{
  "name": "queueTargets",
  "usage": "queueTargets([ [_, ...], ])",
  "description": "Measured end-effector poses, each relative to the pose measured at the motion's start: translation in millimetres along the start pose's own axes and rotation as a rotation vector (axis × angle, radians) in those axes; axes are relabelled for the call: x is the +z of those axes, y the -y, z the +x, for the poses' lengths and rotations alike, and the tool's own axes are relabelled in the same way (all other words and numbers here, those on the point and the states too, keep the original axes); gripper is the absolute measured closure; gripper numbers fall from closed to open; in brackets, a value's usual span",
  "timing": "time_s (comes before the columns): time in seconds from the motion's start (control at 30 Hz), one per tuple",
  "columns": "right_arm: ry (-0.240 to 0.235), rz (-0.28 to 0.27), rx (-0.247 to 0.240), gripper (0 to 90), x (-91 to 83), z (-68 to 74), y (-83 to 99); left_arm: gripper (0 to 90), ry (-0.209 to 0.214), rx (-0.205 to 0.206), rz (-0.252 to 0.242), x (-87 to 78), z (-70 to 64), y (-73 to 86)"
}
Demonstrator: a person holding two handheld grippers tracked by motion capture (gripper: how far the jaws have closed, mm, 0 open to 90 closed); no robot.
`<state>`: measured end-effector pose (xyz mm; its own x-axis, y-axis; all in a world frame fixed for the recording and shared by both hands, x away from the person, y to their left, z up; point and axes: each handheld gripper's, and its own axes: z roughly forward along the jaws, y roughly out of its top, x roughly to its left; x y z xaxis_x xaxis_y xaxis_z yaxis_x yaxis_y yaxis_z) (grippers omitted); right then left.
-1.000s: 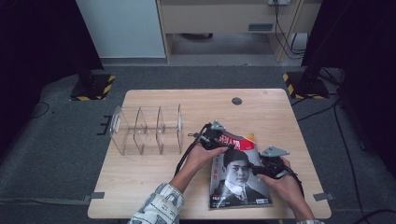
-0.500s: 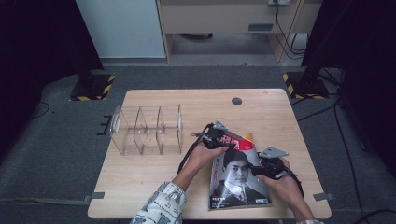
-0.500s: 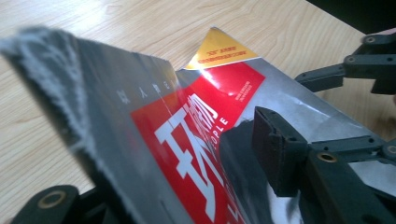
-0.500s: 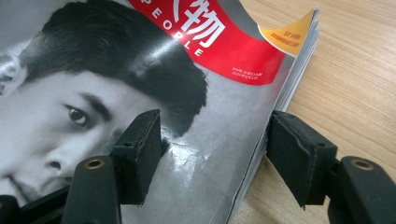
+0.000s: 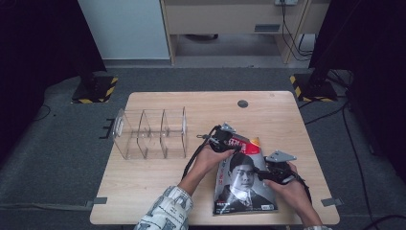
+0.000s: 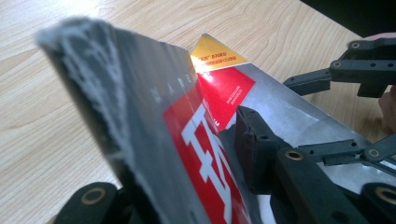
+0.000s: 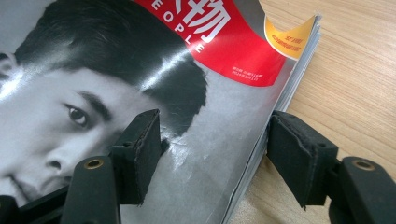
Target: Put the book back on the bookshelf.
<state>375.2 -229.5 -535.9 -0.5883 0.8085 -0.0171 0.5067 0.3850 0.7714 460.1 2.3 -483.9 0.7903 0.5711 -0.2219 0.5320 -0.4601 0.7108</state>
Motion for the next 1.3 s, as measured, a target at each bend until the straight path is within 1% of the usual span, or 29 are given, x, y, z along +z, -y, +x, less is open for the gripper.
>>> queueTargets([
  [0.2, 0.002, 0.002, 0.015, 35.0, 0.0, -0.4, 0.1, 78.6, 0.0, -0.011, -0.001, -1.6, -1.1, -2.1],
  [0.33, 0.005, 0.001, 0.021, 34.7, 0.0, -0.8, 0.3, 80.8, -0.011, -0.022, 0.003, -2.2, -0.5, -2.6],
  [0.43, 0.002, 0.004, 0.034, 33.6, -0.3, -1.4, 0.7, 82.1, -0.011, -0.03, -0.001, -3.1, 0.2, -2.9],
  [0.53, -0.014, 0.011, 0.077, 33.5, -1.8, -3.6, 1.8, 82.7, -0.006, -0.036, -0.01, -4.4, 0.0, -3.5],
  [0.57, -0.016, 0.01, 0.094, 34.0, -2.6, -5.3, 2.5, 82.9, 0.002, -0.037, -0.014, -5.5, 0.1, -4.0],
  [0.67, -0.004, 0.0, 0.11, 34.9, -7.0, -13.1, 4.3, 83.4, 0.008, -0.037, -0.026, -9.3, -1.6, -6.0],
  [0.7, 0.0, -0.004, 0.128, 34.9, -9.3, -15.7, 4.5, 83.6, 0.007, -0.034, -0.028, -10.7, -2.2, -6.6],
  [0.8, 0.032, -0.032, 0.168, 34.9, -16.2, -25.5, 5.3, 84.2, 0.008, -0.03, -0.039, -15.2, -3.7, -8.2],
  [0.9, 0.096, -0.036, 0.208, 34.8, -21.4, -35.3, 8.4, 84.7, 0.009, -0.025, -0.043, -18.4, -3.9, -9.4],
  [1.03, 0.179, 0.012, 0.229, 34.2, -22.4, -42.8, 14.0, 84.9, 0.004, -0.014, -0.041, -20.8, -6.3, -12.8],
  [1.1, 0.195, 0.03, 0.232, 33.8, -22.4, -44.6, 15.7, 85.0, 0.005, -0.004, -0.044, -22.3, -8.4, -15.3],
  [1.23, 0.214, 0.05, 0.234, 33.4, -21.7, -46.9, 17.9, 85.1, 0.003, 0.014, -0.05, -25.5, -14.2, -20.2],
  [1.3, 0.219, 0.048, 0.232, 33.3, -21.6, -47.0, 18.6, 85.2, 0.004, 0.019, -0.057, -27.0, -16.0, -21.5],
])
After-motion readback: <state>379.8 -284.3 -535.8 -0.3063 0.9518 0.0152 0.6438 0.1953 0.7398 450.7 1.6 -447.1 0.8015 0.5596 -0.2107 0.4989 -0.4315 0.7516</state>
